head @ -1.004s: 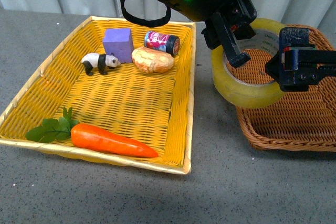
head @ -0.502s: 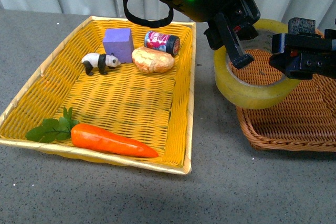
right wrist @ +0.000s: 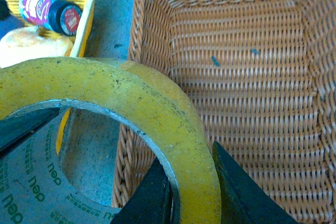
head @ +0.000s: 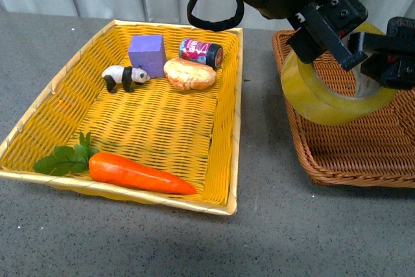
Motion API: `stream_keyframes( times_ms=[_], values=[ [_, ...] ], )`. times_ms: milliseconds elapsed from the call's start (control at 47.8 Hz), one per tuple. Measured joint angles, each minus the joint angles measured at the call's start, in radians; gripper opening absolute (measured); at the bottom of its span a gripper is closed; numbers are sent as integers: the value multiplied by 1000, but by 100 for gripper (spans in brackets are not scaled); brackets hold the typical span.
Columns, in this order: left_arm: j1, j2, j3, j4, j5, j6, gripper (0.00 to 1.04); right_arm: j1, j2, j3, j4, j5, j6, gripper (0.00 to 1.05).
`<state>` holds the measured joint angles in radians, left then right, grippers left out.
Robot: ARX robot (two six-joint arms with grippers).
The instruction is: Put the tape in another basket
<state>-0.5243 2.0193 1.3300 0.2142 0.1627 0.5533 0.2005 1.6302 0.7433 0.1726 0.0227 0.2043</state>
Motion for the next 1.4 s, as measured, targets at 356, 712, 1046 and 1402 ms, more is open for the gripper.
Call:
stream_keyframes(
  times_ms=[356,712,1046,1402],
  values=[
    [139,-17,-6,53,-173,-498,98,-79,146,0,128,97,-252,16],
    [275,-85,-141,96,-407,-731,98,-164,304,82,113,126,-365,16],
    [332,-124,-229,116,-474,-773,98,-203,351,140,43,125,-338,22],
    [335,-204,-301,116,-590,-811,98,-207,267,89,110,106,-312,76]
  ],
)
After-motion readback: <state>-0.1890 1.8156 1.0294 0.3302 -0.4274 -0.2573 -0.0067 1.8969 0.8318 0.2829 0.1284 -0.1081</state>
